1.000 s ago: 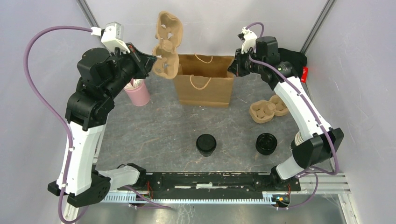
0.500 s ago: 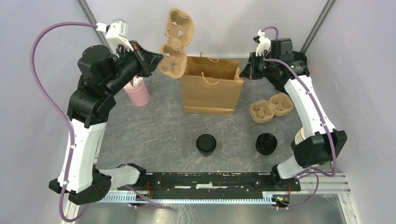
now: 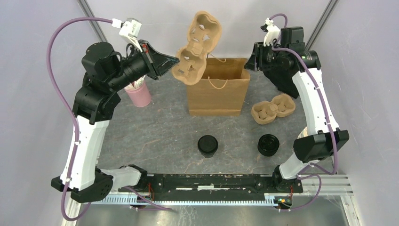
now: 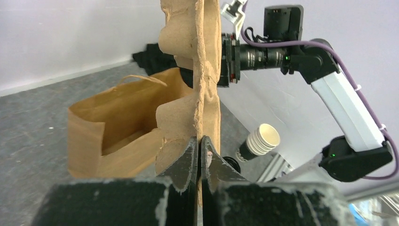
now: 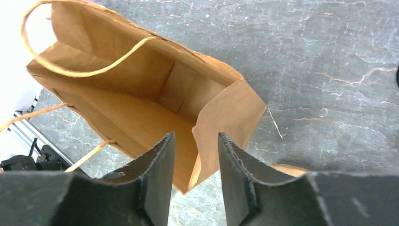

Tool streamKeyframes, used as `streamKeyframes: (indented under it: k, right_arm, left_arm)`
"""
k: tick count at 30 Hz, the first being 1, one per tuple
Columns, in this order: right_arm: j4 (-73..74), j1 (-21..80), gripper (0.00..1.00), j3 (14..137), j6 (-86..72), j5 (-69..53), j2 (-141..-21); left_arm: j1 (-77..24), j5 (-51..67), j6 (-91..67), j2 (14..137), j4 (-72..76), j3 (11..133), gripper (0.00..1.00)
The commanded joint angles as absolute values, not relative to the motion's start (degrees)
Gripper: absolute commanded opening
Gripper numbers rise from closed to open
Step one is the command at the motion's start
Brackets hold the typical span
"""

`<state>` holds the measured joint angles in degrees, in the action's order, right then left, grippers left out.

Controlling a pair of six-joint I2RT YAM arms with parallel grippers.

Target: Pack the takeout coffee

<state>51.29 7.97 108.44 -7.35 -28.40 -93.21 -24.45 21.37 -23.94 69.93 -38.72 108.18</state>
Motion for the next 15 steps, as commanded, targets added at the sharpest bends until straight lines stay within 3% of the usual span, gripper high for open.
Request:
streamKeyframes:
  k: [1, 4, 8, 15]
  right_arm:
    - [54.50, 7.93, 0.49, 113.12, -6.60, -28.82, -90.02]
    - [51.95, 7.86, 0.59, 113.25, -9.33, -32.14, -86.88]
    - [41.66, 7.35, 0.62, 109.42, -17.87, -44.67, -83.10]
    - [2.71, 4.80, 0.65, 90.30, -48.98, -62.06, -72.67]
  left_arm:
    - [-24.29, 30.84, -27.33, 70.92, -36.10, 106.51, 0.02]
    - [-24.34, 35.52, -28.13, 71.38, -36.70, 105.21, 0.02]
    - [-24.30, 41.77, -28.94, 71.52, -36.92, 103.69, 0.02]
    - [-24.40, 47.48, -30.17, 69.53, -36.10, 97.23, 0.02]
